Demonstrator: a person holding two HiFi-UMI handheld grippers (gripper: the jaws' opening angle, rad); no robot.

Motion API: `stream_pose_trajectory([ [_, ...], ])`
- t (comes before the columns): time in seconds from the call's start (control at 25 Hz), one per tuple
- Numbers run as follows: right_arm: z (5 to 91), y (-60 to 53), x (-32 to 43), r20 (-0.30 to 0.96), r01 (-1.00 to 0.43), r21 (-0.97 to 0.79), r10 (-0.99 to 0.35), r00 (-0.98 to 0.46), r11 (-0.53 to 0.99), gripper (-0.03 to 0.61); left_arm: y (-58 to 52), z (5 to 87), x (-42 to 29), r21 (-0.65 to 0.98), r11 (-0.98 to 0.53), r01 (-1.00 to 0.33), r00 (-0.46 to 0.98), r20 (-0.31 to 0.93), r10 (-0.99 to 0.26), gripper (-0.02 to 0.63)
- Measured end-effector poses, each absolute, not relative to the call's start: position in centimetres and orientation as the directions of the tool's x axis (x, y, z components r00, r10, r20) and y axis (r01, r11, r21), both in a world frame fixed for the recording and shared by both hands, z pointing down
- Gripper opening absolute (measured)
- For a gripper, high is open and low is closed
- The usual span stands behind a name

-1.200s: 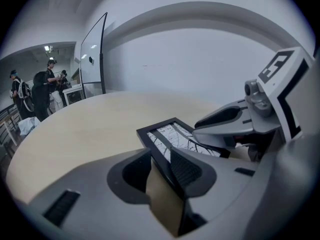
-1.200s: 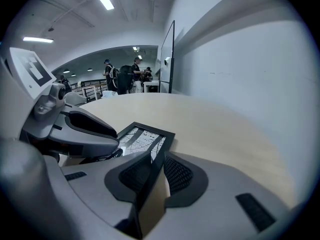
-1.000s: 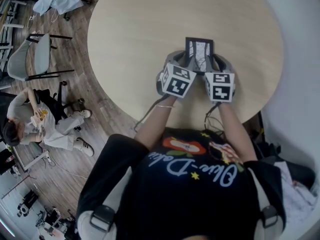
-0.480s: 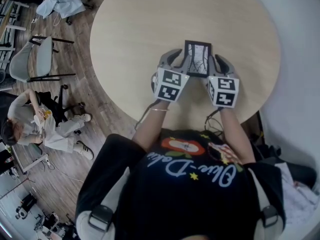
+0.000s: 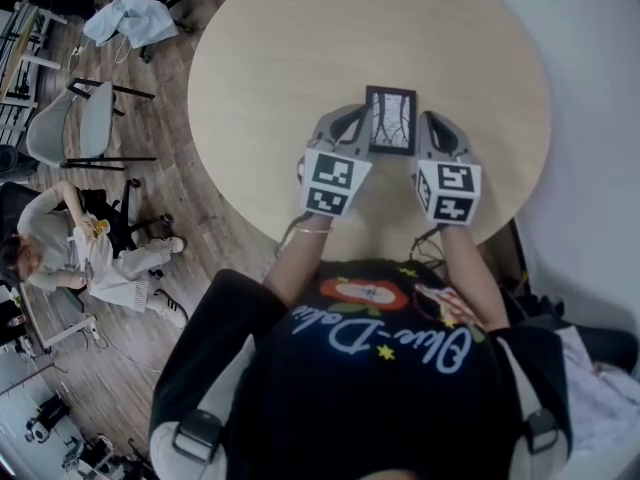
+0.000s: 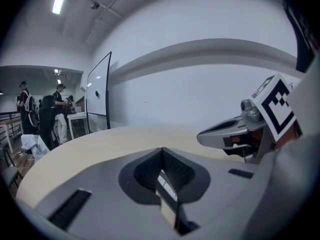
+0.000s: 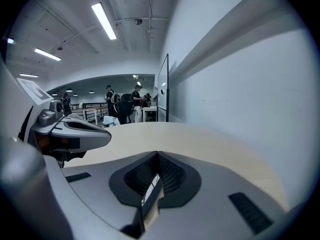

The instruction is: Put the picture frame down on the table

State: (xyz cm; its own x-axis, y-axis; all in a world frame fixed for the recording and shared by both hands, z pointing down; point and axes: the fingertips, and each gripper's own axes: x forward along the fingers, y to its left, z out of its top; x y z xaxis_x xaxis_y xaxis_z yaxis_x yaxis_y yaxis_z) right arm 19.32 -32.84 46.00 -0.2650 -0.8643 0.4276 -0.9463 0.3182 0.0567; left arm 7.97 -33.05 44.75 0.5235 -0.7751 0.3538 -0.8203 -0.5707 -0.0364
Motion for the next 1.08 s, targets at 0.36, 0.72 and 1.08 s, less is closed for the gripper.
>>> stream_pose_trajectory([
  [0.36, 43.6, -31.7, 18.7, 0.387, -0.936, 0.066, -0.873, -0.295, 0.345, -0.002, -31.8, 42.8, 8.2, -0.047, -0.557, -0.829, 0.515, 0.323, -0.794, 0.001],
  [0.72, 42.8, -31.3, 18.9, 0.378, -0.933, 0.059, -0.873, -0.307, 0.354, -0.002, -31.3, 42.6, 7.9, -0.04, -0.537, -0.842, 0.497, 0.328, -0.804, 0.001],
  [1.08, 42.8, -31.0, 18.6, 0.382, -0.932, 0.066, -0.872, -0.305, 0.355, -0.002, -30.9, 43.0, 7.6, -0.037, -0.538, -0.842, 0.496, 0.336, -0.8, 0.001],
])
